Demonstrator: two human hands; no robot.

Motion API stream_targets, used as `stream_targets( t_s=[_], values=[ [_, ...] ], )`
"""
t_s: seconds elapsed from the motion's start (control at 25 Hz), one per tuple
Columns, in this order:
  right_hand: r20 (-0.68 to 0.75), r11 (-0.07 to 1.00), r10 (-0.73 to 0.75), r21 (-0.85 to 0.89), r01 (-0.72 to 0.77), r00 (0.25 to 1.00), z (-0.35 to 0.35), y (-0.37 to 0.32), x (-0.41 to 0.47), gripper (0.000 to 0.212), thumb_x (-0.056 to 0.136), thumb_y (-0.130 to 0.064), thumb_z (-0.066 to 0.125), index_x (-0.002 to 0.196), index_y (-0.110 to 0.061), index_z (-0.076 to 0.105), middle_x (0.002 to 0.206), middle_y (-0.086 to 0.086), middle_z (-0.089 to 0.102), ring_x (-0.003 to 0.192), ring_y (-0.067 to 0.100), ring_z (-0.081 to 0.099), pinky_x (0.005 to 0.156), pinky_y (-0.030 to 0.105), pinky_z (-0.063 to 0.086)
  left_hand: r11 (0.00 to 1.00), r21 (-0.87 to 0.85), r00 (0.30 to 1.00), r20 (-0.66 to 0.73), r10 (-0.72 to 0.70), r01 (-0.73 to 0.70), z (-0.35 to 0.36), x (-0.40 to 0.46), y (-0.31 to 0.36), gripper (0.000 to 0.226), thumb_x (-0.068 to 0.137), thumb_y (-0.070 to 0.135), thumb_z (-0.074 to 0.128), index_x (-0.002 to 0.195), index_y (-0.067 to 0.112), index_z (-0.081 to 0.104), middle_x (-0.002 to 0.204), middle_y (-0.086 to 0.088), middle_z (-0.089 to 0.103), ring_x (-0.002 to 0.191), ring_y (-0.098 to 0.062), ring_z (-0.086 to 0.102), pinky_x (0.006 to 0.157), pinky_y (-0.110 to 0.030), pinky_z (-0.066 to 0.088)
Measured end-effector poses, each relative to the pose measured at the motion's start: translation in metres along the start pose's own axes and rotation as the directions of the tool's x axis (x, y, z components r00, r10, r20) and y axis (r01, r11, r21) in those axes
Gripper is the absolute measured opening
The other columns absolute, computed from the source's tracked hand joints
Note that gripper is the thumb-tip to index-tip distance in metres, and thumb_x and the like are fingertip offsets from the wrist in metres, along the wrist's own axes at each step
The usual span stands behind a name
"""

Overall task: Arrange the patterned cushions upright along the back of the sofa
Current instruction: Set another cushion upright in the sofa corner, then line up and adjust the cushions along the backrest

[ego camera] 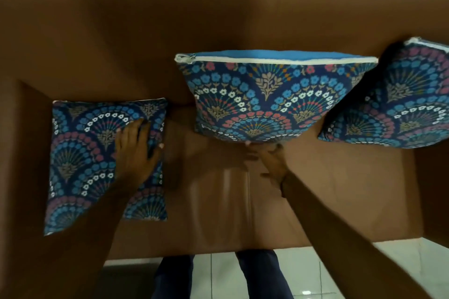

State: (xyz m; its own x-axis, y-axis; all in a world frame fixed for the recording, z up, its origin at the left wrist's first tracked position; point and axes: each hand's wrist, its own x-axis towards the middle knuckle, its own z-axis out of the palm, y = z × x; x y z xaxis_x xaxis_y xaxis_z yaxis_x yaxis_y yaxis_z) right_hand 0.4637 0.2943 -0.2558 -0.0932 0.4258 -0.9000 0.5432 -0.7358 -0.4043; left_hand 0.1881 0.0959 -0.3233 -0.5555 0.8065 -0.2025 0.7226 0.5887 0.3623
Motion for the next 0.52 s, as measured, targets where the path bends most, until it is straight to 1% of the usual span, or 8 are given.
stream_targets(
  t_s=[0.04, 0.08, 0.16, 0.2, 0.32, 0.36, 0.44, 0.52],
  values=[
    [0.085, 0.997, 0.049, -0.066, -0.043, 0.995, 0.026, 0.001, -0.003, 0.016, 0.1, -0.036, 0.07, 0.097, -0.035, 0.055, 0.131, -0.006, 0.053, 0.117, 0.016, 0.051, 0.112, 0.051, 0.044, 0.999, 0.054, 1.0, -0.017, -0.002, 0.003, -0.006, -0.011, -0.023, 0.081, 0.099, 0.066, 0.045, 0.156, 0.009, 0.046, 0.163, -0.024, 0.041, 0.151, -0.049, 0.036, 0.123, -0.072, 0.025],
    [0.179, 0.989, 0.084, -0.135, -0.061, 0.98, 0.055, 0.001, -0.009, 0.01, 0.102, -0.036, 0.067, 0.104, -0.036, 0.057, 0.135, -0.004, 0.054, 0.118, 0.016, 0.05, 0.111, 0.046, 0.046, 0.996, 0.072, 0.998, -0.032, -0.045, 0.047, -0.012, -0.018, -0.045, 0.085, 0.095, 0.068, 0.05, 0.158, 0.012, 0.044, 0.167, -0.023, 0.037, 0.154, -0.047, 0.032, 0.125, -0.07, 0.019],
    [0.344, 0.977, 0.107, -0.21, -0.035, 0.933, 0.116, 0.001, -0.014, 0.044, 0.102, -0.039, 0.066, 0.142, -0.024, 0.058, 0.151, 0.004, 0.056, 0.127, 0.02, 0.056, 0.1, 0.039, 0.051, 0.98, -0.021, 0.978, -0.066, -0.2, 0.199, -0.022, -0.018, -0.071, 0.098, 0.086, 0.073, 0.063, 0.161, 0.015, 0.039, 0.171, -0.022, 0.03, 0.157, -0.046, 0.026, 0.126, -0.067, 0.017],
    [0.384, 0.975, 0.106, -0.223, -0.02, 0.917, 0.145, 0.0, -0.015, 0.059, 0.101, -0.042, 0.067, 0.154, -0.019, 0.05, 0.157, 0.005, 0.052, 0.137, 0.024, 0.053, 0.102, 0.04, 0.051, 0.949, -0.103, 0.949, -0.077, -0.305, 0.297, -0.029, -0.015, -0.078, 0.104, 0.083, 0.073, 0.07, 0.163, 0.016, 0.036, 0.172, -0.022, 0.028, 0.158, -0.045, 0.025, 0.126, -0.067, 0.018],
    [0.447, 0.96, 0.129, -0.281, 0.002, 0.885, 0.22, -0.009, -0.022, 0.074, 0.098, -0.05, 0.068, 0.16, -0.022, 0.039, 0.163, 0.0, 0.042, 0.15, 0.03, 0.042, 0.12, 0.052, 0.041, 0.742, -0.312, 0.778, -0.017, -0.629, 0.593, -0.049, -0.006, -0.117, 0.119, 0.073, 0.075, 0.081, 0.166, 0.022, 0.029, 0.172, -0.016, 0.029, 0.158, -0.042, 0.028, 0.127, -0.064, 0.027],
    [0.484, 0.953, 0.136, -0.301, 0.019, 0.865, 0.237, -0.012, -0.023, 0.07, 0.101, -0.046, 0.065, 0.161, -0.021, 0.038, 0.165, 0.0, 0.041, 0.151, 0.028, 0.04, 0.122, 0.048, 0.039, 0.632, -0.391, 0.706, 0.07, -0.705, 0.669, -0.054, -0.003, -0.135, 0.125, 0.067, 0.08, 0.082, 0.166, 0.025, 0.029, 0.171, -0.014, 0.034, 0.156, -0.042, 0.033, 0.125, -0.063, 0.032],
    [0.514, 0.944, 0.115, -0.324, 0.068, 0.85, 0.261, -0.019, -0.026, 0.059, 0.106, -0.034, 0.062, 0.159, -0.017, 0.041, 0.154, -0.003, 0.049, 0.137, 0.018, 0.052, 0.109, 0.03, 0.045, 0.414, -0.523, 0.614, 0.296, -0.731, 0.745, -0.069, -0.003, -0.166, 0.133, 0.055, 0.084, 0.084, 0.163, 0.024, 0.036, 0.165, -0.01, 0.046, 0.148, -0.039, 0.048, 0.119, -0.056, 0.044],
    [0.518, 0.944, 0.035, -0.298, 0.141, 0.855, 0.271, -0.018, -0.024, 0.052, 0.102, -0.022, 0.069, 0.15, -0.013, 0.05, 0.136, -0.003, 0.058, 0.105, 0.008, 0.062, 0.087, 0.018, 0.057, 0.334, -0.59, 0.626, 0.402, -0.668, 0.735, -0.081, -0.011, -0.185, 0.138, 0.041, 0.084, 0.089, 0.156, 0.02, 0.049, 0.155, -0.008, 0.06, 0.136, -0.032, 0.061, 0.112, -0.052, 0.054]
  ],
)
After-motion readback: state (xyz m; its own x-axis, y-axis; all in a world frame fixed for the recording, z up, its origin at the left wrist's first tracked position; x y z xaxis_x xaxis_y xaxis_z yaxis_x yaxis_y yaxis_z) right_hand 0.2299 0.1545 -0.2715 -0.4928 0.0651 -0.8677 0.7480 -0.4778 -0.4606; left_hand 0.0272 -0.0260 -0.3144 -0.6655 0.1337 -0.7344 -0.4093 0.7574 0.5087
